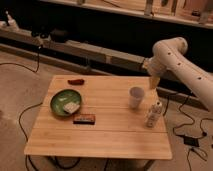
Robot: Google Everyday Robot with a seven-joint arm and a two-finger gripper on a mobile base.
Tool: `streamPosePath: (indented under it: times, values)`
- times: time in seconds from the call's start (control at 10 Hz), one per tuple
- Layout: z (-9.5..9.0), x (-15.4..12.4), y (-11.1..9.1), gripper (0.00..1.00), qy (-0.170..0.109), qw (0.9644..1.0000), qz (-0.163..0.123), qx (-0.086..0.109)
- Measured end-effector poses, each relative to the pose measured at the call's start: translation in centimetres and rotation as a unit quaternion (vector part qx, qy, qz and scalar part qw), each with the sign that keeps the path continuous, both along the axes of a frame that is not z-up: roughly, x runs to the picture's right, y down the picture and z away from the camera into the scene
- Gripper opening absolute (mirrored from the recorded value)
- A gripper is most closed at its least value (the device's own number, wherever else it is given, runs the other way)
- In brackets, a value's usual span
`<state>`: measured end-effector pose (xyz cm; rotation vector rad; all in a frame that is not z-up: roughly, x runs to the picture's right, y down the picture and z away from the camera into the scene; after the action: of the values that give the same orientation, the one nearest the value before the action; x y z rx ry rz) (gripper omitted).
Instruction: Knock the bottle over
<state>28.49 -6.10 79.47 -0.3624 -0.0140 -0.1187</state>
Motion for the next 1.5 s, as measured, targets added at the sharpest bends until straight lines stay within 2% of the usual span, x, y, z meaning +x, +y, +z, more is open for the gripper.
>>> streamPosePath:
  times: [0.1, 0.2, 0.4, 0.6, 0.7, 1.2, 1.5]
  values:
    - [-0.5, 2.0, 0.0, 0.79, 0.026, 0.9996, -0.004, -0.009]
    - [-0.8, 3.3, 0.3, 0.75, 0.048, 0.9986, -0.009, -0.021]
    - [-1.3, 5.3, 2.2, 0.55, 0.080, 0.9953, -0.008, -0.054]
    - [-1.5, 6.9, 5.2, 0.33, 0.111, 0.9900, 0.013, -0.086]
    - [-1.6, 7.2, 5.6, 0.28, 0.117, 0.9888, 0.022, -0.089]
    - [-1.5, 7.2, 6.1, 0.26, 0.118, 0.9883, 0.025, -0.094]
    - [-1.9, 6.7, 8.8, 0.26, 0.085, 0.9906, 0.012, -0.106]
